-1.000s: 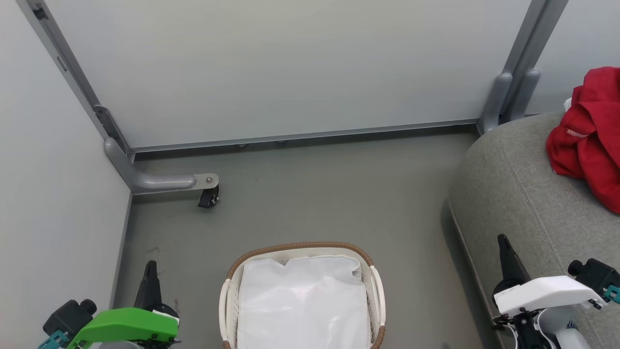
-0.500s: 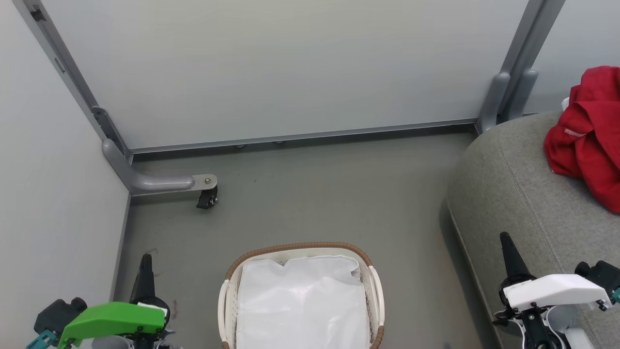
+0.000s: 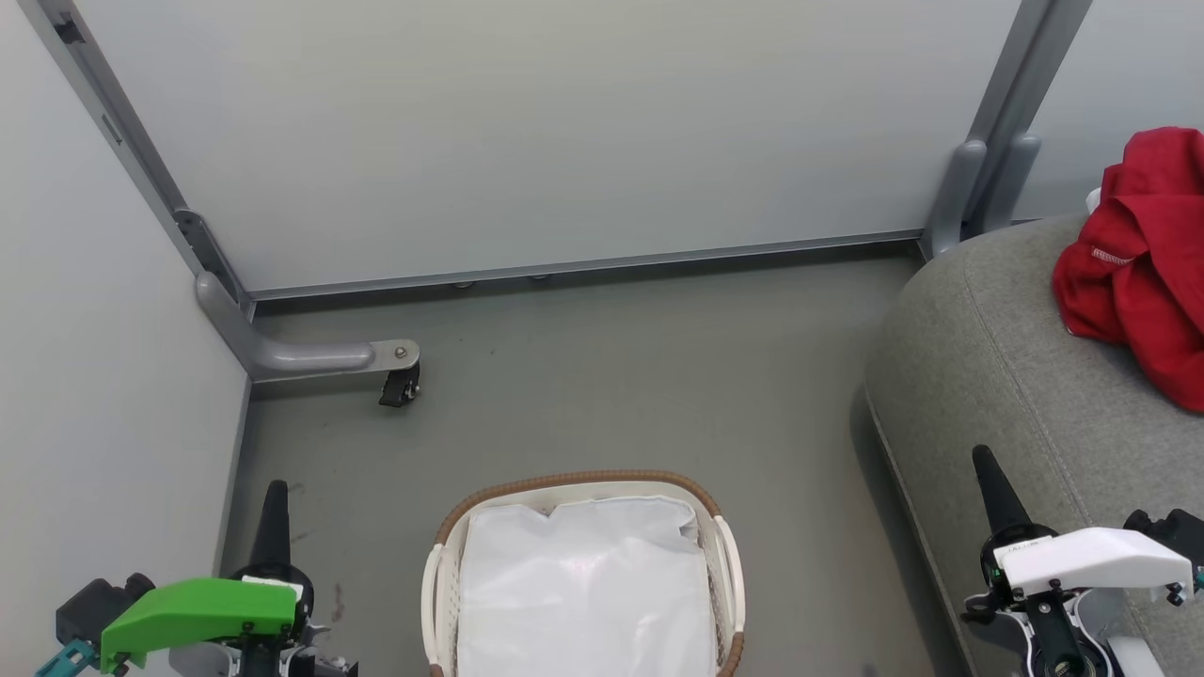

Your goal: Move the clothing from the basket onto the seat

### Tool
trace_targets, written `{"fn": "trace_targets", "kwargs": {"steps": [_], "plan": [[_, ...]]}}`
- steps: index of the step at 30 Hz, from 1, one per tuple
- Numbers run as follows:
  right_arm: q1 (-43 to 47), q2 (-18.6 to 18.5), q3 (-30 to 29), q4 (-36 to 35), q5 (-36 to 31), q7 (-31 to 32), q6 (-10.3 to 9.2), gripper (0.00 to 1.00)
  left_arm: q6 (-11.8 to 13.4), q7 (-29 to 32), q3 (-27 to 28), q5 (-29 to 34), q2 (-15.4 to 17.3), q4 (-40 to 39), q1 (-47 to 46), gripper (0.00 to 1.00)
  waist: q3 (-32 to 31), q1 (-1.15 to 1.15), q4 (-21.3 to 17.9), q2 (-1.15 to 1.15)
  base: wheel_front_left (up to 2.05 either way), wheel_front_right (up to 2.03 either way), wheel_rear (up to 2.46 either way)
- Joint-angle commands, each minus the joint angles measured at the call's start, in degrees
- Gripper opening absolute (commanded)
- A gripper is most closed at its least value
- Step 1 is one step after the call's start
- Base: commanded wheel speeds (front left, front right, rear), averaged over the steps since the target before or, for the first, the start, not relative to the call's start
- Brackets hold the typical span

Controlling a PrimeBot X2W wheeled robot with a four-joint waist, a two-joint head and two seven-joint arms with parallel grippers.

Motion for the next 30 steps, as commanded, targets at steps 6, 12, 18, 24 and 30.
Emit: {"fn": "trace_targets", "kwargs": {"steps": [6,12,18,24,30], "plan": [[-1.06,-0.42,-0.44,-1.09,4.07,1.12,-0.03,0.0,-0.44,1.12,0.77,-3.54,0.26,-1.04,-1.63,0.0,-0.03,0.0,-0.13,0.0,0.0,0.0,0.0],[-1.04,-0.44,-0.64,-1.37,6.98,1.91,-0.03,0.0,-0.5,1.93,1.27,-6.25,0.28,-1.31,-1.88,0.0,-0.06,0.0,-0.25,0.0,0.0,0.0,0.0],[-1.05,-0.46,-0.84,-1.65,9.77,2.7,-0.03,0.0,-0.61,2.74,1.71,-8.73,0.29,-1.56,-2.02,0.0,-0.09,0.0,-0.36,0.0,0.0,0.0,0.0],[-1.07,-0.49,-1.01,-1.91,12.55,3.46,-0.04,0.0,-0.67,3.4,2.1,-11.1,0.3,-1.84,-2.19,0.0,-0.11,0.0,-0.49,0.0,0.0,0.0,0.0],[-1.09,-0.52,-1.17,-2.17,15.1,4.16,-0.04,0.0,-0.78,4.15,2.46,-13.49,0.32,-2.11,-2.43,0.0,-0.14,0.0,-0.61,0.0,0.0,0.0,0.0]]}}
